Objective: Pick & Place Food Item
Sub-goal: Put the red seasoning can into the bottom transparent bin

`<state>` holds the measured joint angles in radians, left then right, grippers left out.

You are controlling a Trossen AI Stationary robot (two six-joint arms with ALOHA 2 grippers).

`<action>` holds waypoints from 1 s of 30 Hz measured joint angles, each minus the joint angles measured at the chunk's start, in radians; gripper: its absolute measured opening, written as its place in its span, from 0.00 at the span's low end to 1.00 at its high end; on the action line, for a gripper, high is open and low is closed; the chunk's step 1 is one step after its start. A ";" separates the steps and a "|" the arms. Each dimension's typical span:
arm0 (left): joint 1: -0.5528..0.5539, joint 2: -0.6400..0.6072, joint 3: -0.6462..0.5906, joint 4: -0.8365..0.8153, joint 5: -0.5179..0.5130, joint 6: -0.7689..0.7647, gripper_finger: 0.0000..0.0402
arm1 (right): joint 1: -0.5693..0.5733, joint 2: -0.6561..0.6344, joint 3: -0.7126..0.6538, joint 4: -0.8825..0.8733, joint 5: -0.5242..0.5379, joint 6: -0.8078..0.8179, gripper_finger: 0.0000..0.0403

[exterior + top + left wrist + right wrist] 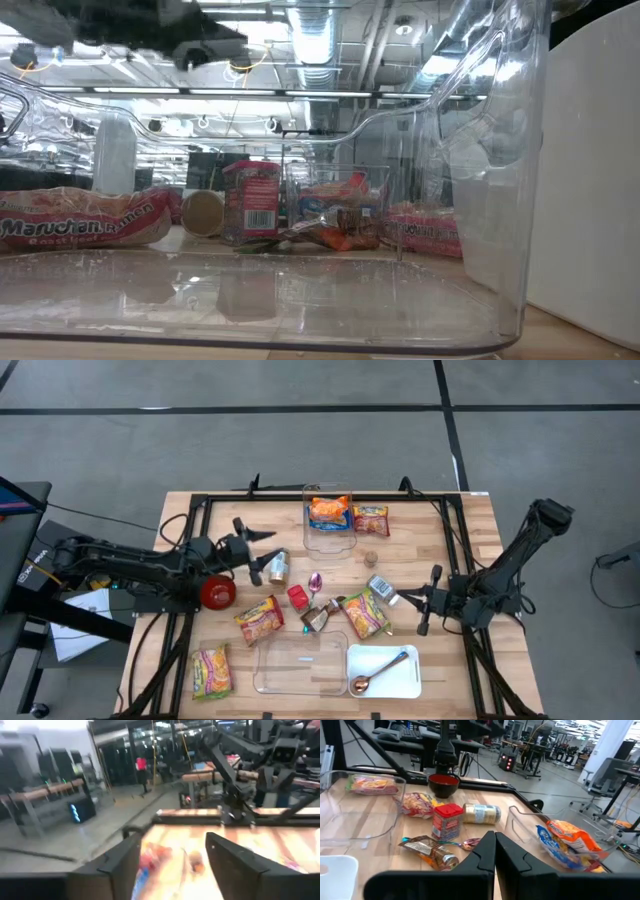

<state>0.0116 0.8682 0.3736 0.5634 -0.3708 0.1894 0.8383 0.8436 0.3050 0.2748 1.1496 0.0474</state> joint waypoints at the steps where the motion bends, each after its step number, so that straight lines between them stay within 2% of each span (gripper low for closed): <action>1: 0.000 0.008 0.027 0.004 -0.001 0.038 0.61 | -0.005 -0.005 0.000 0.000 -0.001 -0.003 0.00; 5: -0.018 0.042 0.175 -0.025 0.053 0.203 0.71 | -0.017 -0.014 0.000 -0.003 -0.031 -0.003 0.00; 7: -0.029 0.067 0.270 -0.127 0.073 0.285 0.74 | -0.015 -0.014 0.000 -0.004 -0.052 -0.002 0.00; 10: -0.027 0.130 0.437 -0.380 0.098 0.328 0.75 | -0.015 -0.014 0.000 -0.005 -0.053 -0.002 0.00; 14: -0.021 0.268 0.665 -0.753 0.129 0.327 0.75 | -0.015 -0.014 0.000 -0.005 -0.053 -0.002 0.00; 17: -0.021 0.374 0.791 -0.985 0.134 0.299 0.75 | -0.015 -0.014 0.000 -0.009 -0.053 -0.002 0.00; 23: -0.016 0.520 0.829 -1.229 0.142 0.231 0.75 | -0.005 -0.014 0.000 -0.013 -0.053 0.005 0.00; 26: -0.017 0.576 0.829 -1.288 0.147 0.196 0.75 | 0.000 -0.014 0.000 -0.013 -0.054 0.005 0.00; 30: -0.028 0.640 0.829 -1.286 0.234 0.193 0.75 | -0.001 -0.014 0.000 -0.012 -0.054 0.005 0.00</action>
<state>-0.0163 1.5081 1.2030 -0.7226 -0.1372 0.3826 0.8375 0.8299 0.3050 0.2628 1.0958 0.0528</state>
